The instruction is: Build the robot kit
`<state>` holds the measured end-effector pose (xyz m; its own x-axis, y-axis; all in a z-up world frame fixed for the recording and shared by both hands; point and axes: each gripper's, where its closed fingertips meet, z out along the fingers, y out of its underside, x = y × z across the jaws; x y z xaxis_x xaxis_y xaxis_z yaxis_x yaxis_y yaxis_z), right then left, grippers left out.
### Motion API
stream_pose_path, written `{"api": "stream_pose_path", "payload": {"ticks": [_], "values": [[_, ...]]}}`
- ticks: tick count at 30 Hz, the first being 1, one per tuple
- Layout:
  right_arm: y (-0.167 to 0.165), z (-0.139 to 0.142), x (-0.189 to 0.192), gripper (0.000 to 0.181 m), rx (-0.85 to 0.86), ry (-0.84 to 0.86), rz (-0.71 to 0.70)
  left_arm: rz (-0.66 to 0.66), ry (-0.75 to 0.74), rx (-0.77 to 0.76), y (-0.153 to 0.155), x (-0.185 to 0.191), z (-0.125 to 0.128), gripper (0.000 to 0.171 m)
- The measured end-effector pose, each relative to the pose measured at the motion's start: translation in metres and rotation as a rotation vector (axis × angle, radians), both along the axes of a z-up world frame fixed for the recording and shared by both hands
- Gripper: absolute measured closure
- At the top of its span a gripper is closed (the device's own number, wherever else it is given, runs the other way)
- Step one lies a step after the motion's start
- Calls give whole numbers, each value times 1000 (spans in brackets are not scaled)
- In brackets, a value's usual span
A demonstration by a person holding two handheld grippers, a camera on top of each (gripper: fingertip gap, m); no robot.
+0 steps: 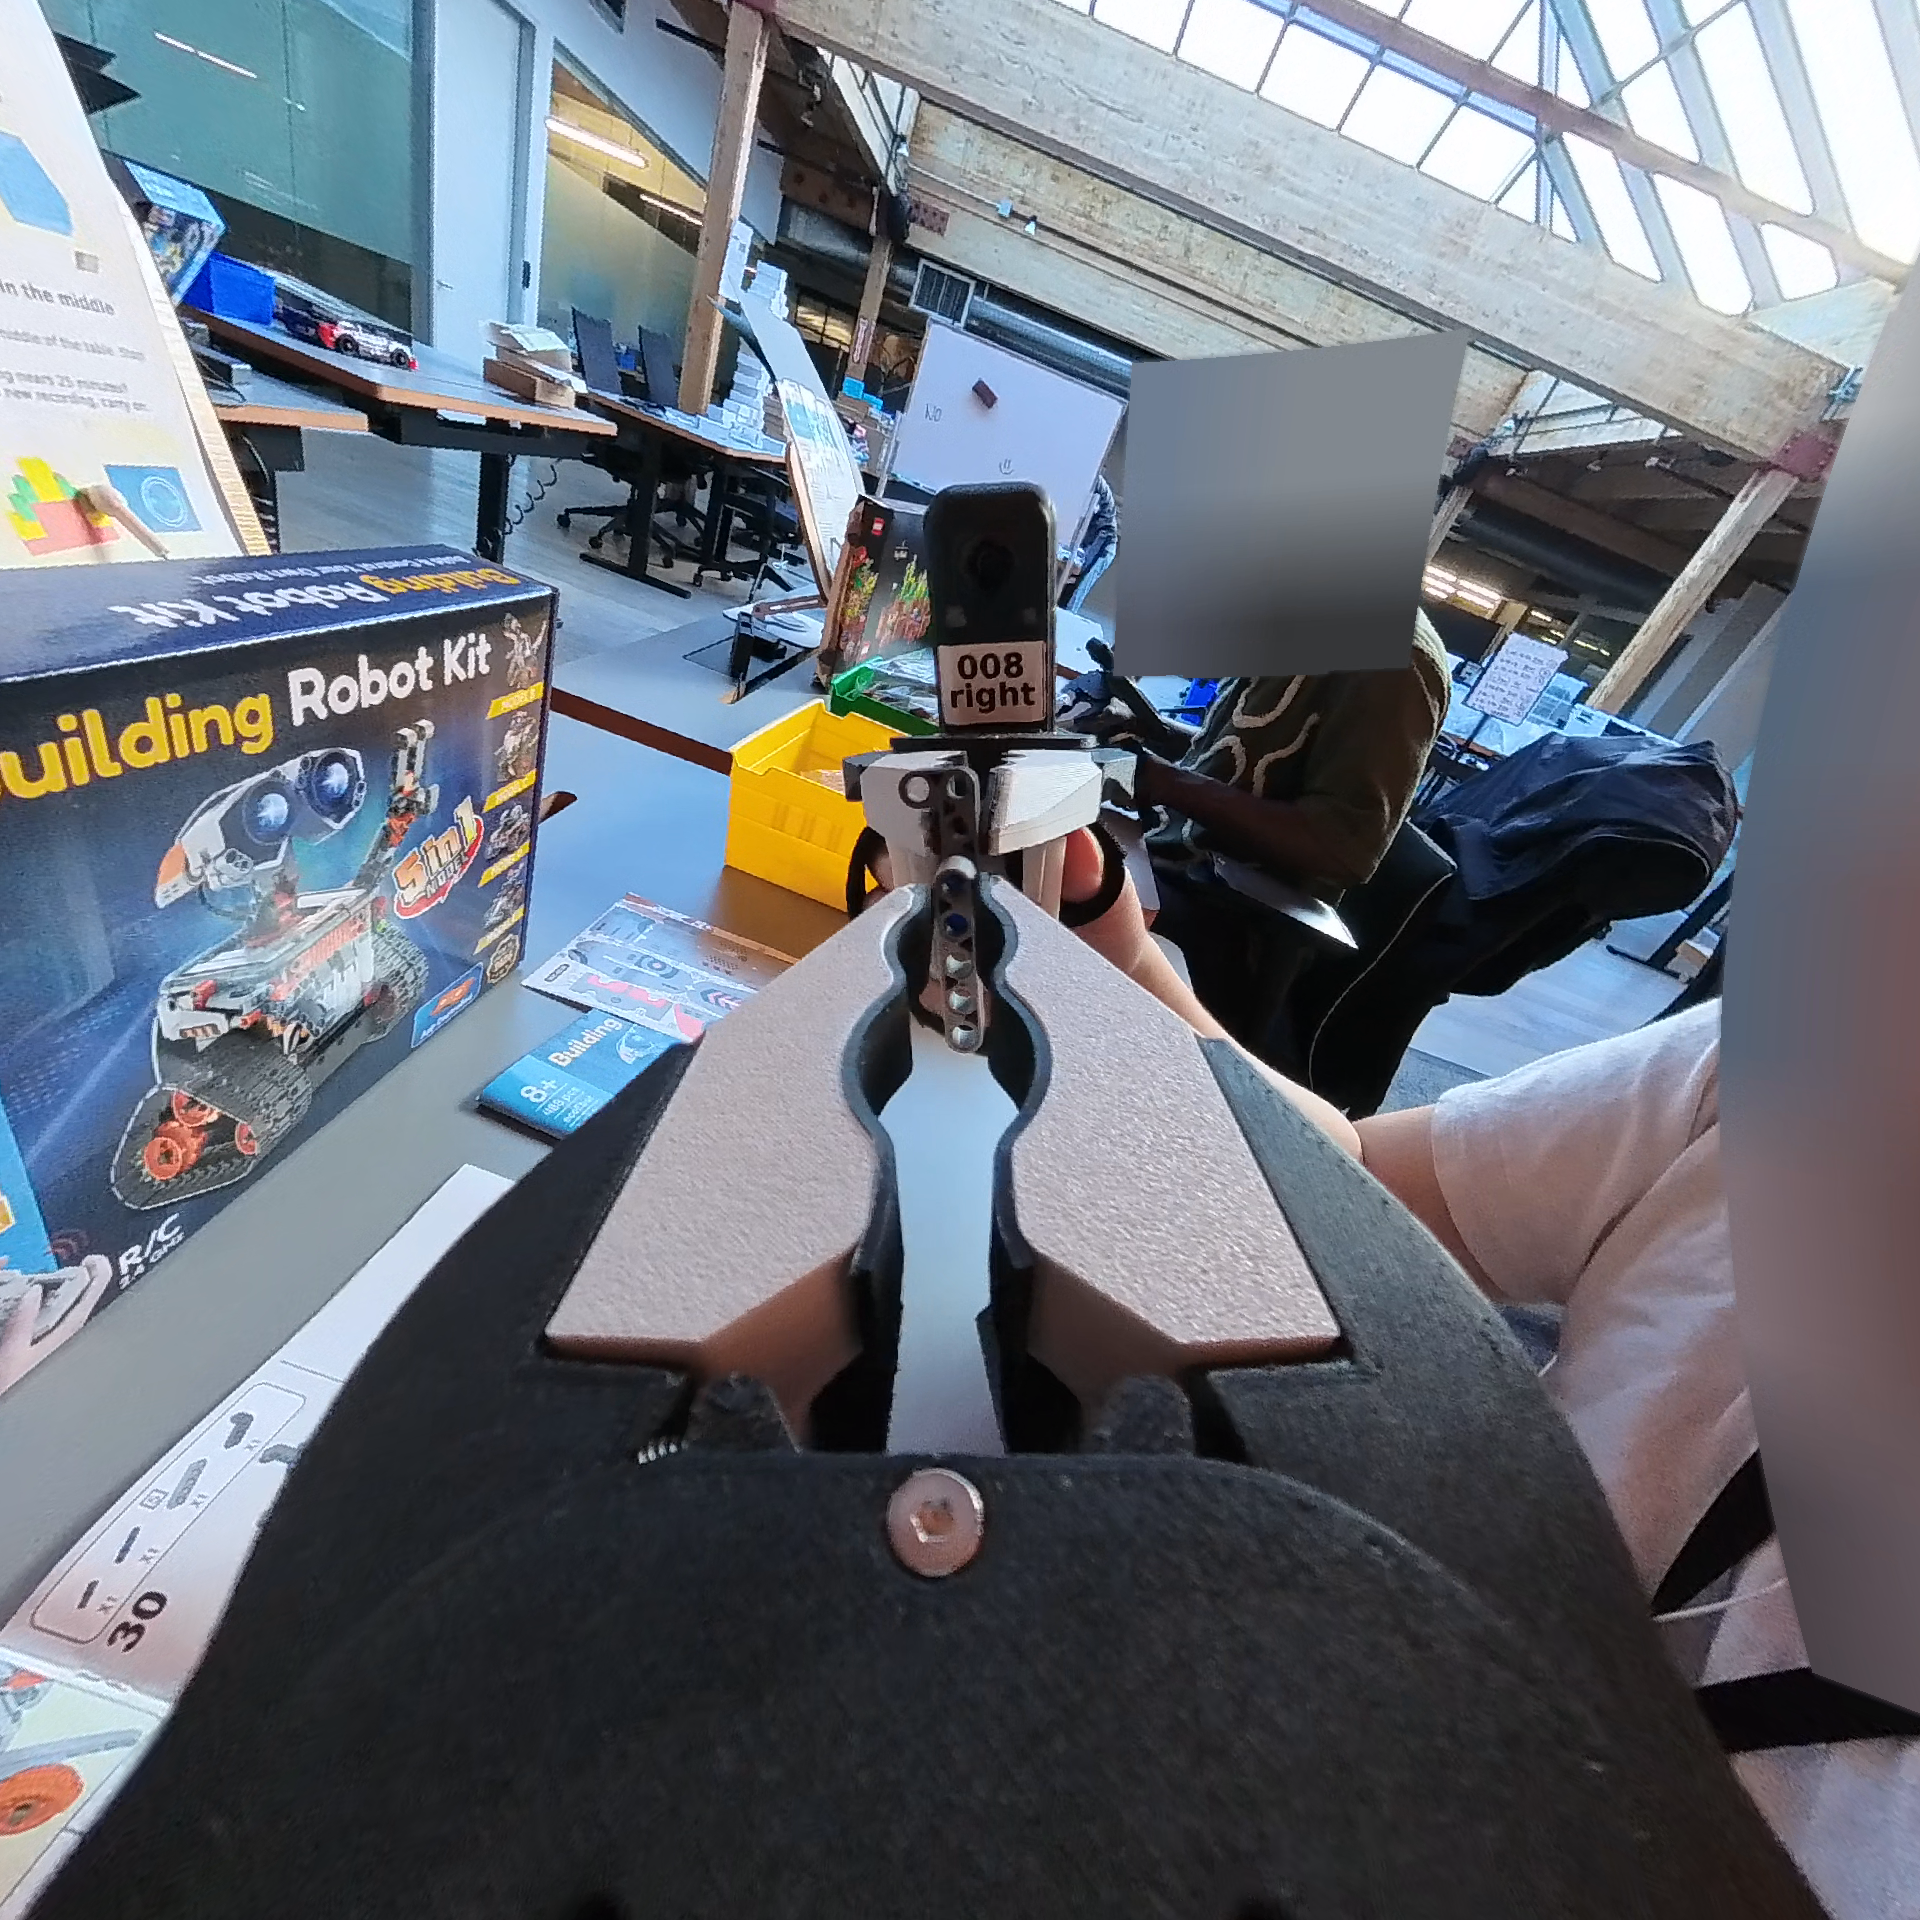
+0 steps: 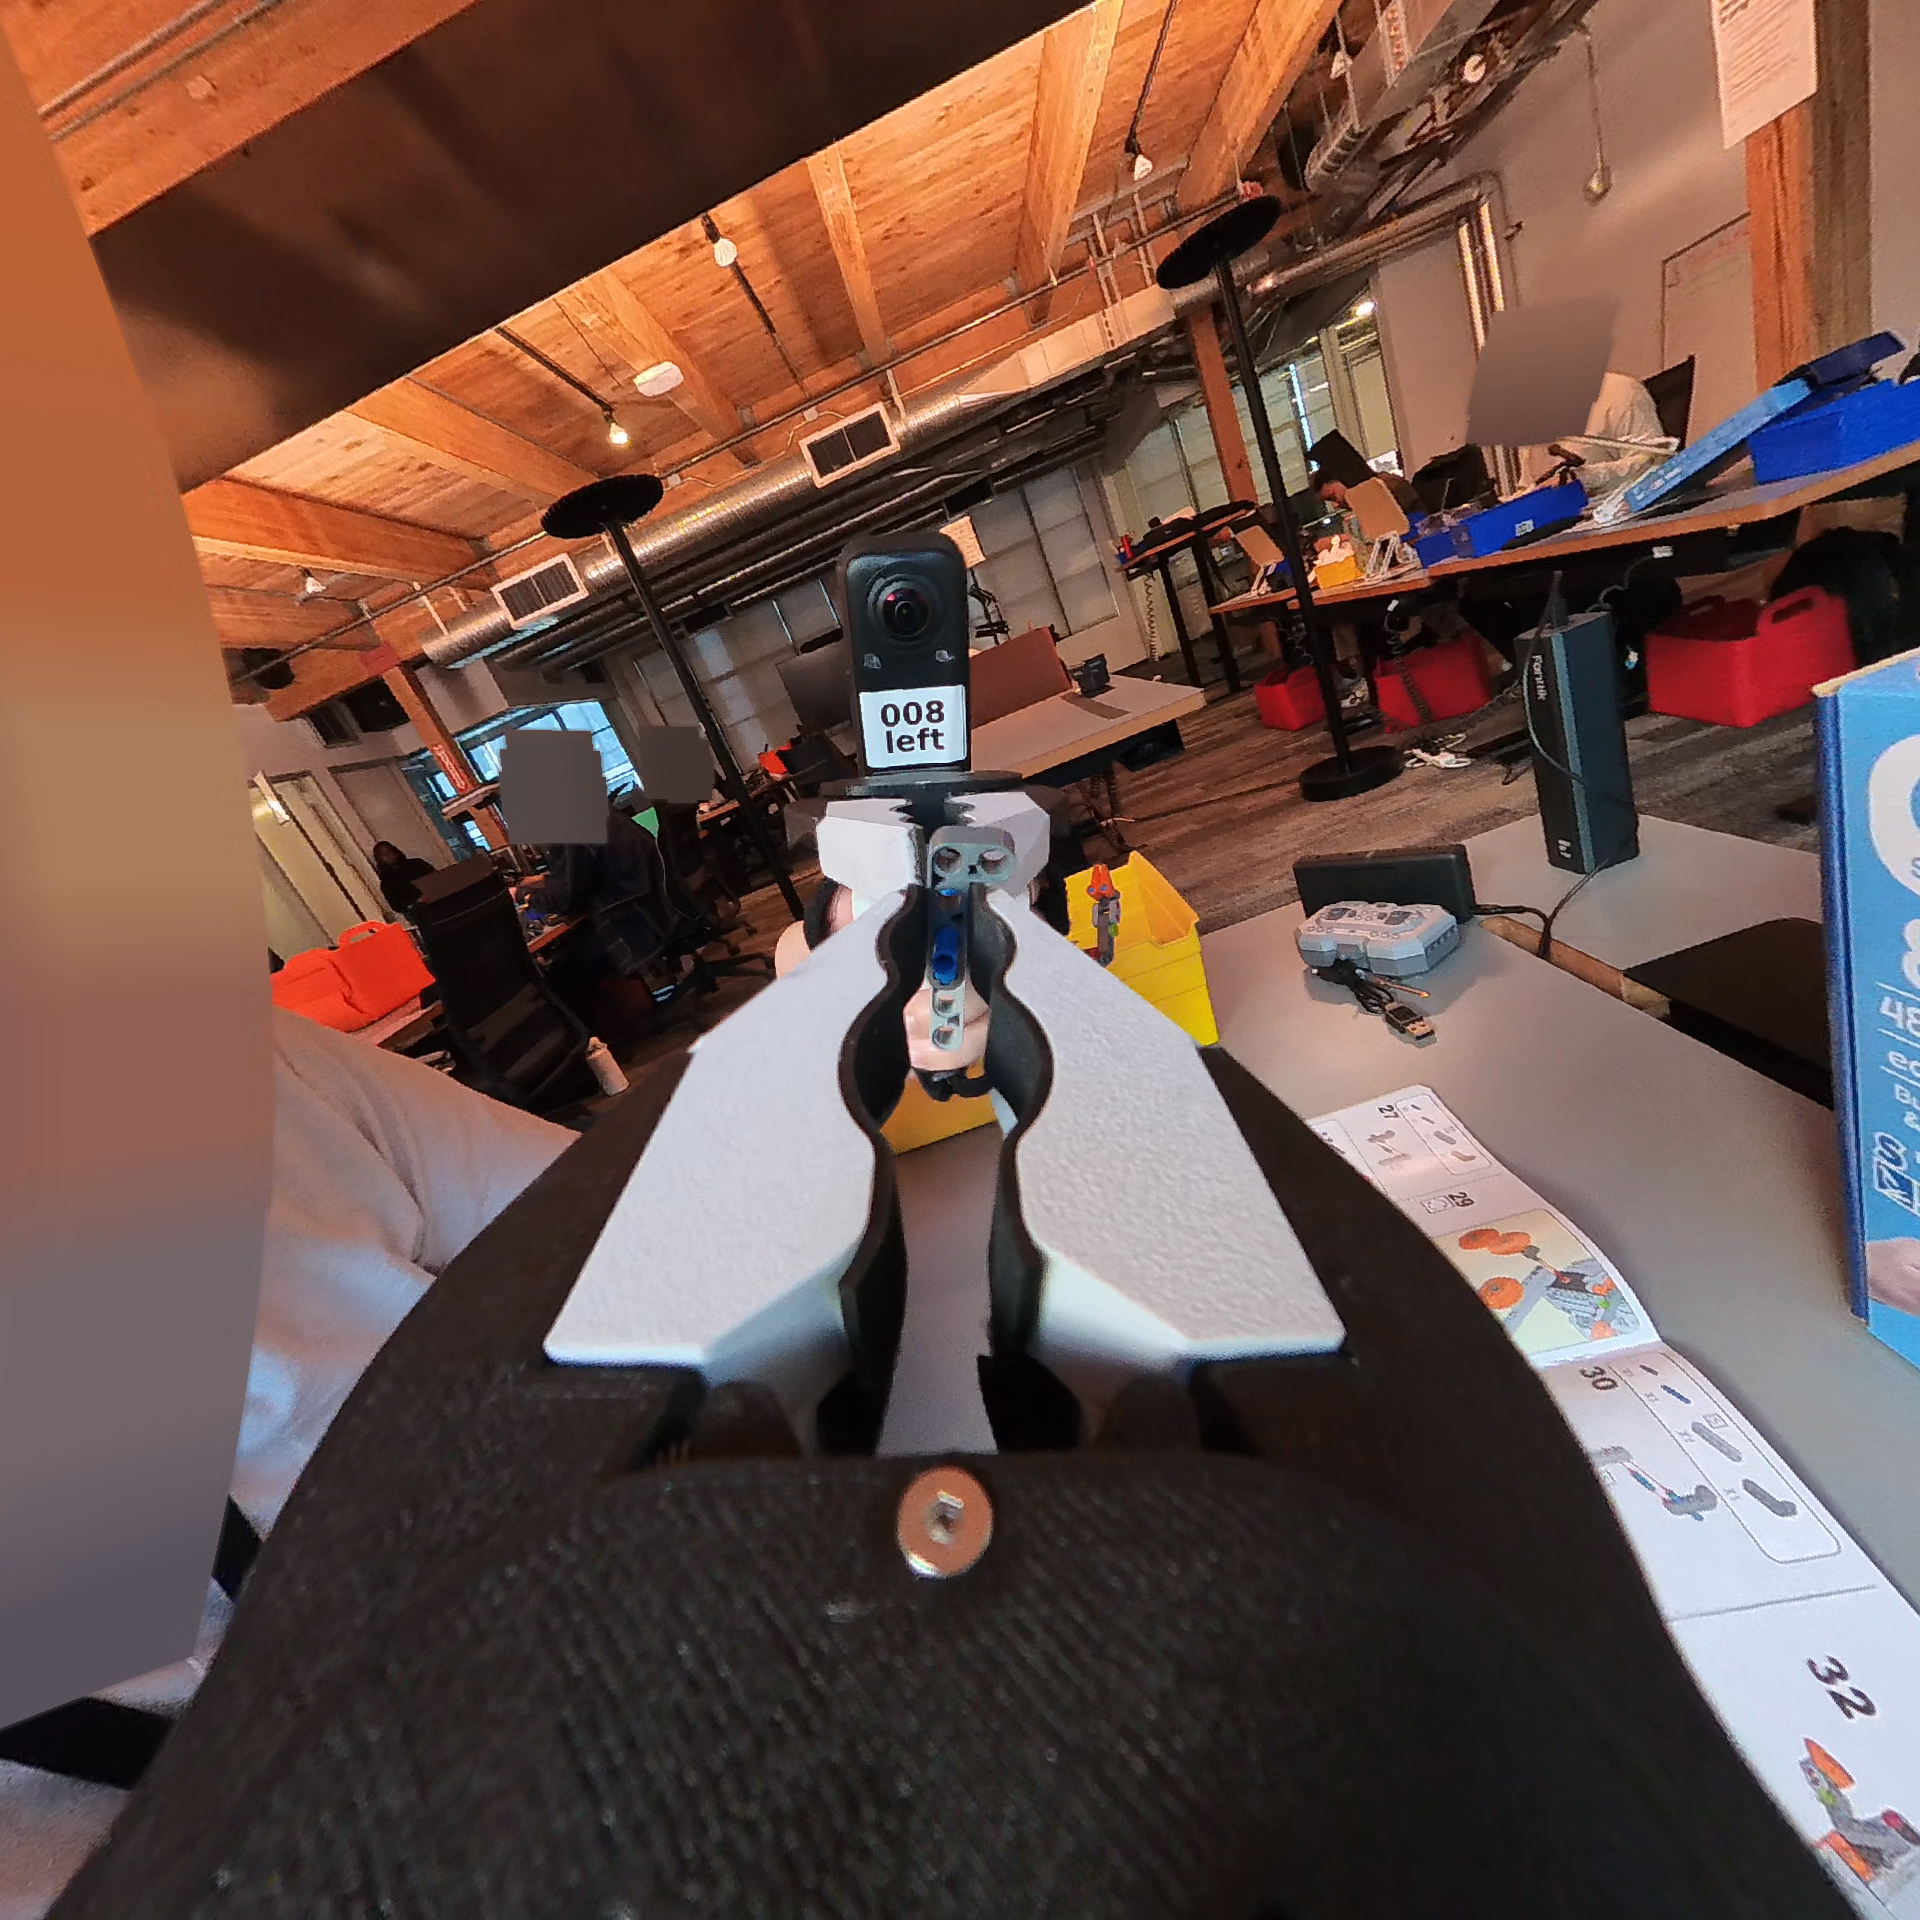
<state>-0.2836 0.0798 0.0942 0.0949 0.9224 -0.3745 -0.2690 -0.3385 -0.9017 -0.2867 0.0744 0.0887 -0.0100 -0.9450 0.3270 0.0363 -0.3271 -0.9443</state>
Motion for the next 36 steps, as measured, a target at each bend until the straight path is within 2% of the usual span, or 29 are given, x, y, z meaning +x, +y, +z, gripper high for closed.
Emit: {"api": "stream_pose_path", "payload": {"ticks": [3,6,15,23,26,36], "values": [[-1,-1,-2,175,5,-7,3,0,-30,-1,0,-1,5,160],[-1,0,-3,175,4,2,7,-4,-12,3,-1,-1,2,167],[0,1,-6,175,9,18,3,-14,-23,-13,0,-1,2,167],[0,6,-5,174,35,67,-8,19,-18,35,-1,-1,6,167],[-1,4,-8,171,41,46,-1,22,-24,37,-1,-1,8,167],[-4,4,-7,175,53,22,-6,-3,-55,13,-2,-3,10,167]]}}
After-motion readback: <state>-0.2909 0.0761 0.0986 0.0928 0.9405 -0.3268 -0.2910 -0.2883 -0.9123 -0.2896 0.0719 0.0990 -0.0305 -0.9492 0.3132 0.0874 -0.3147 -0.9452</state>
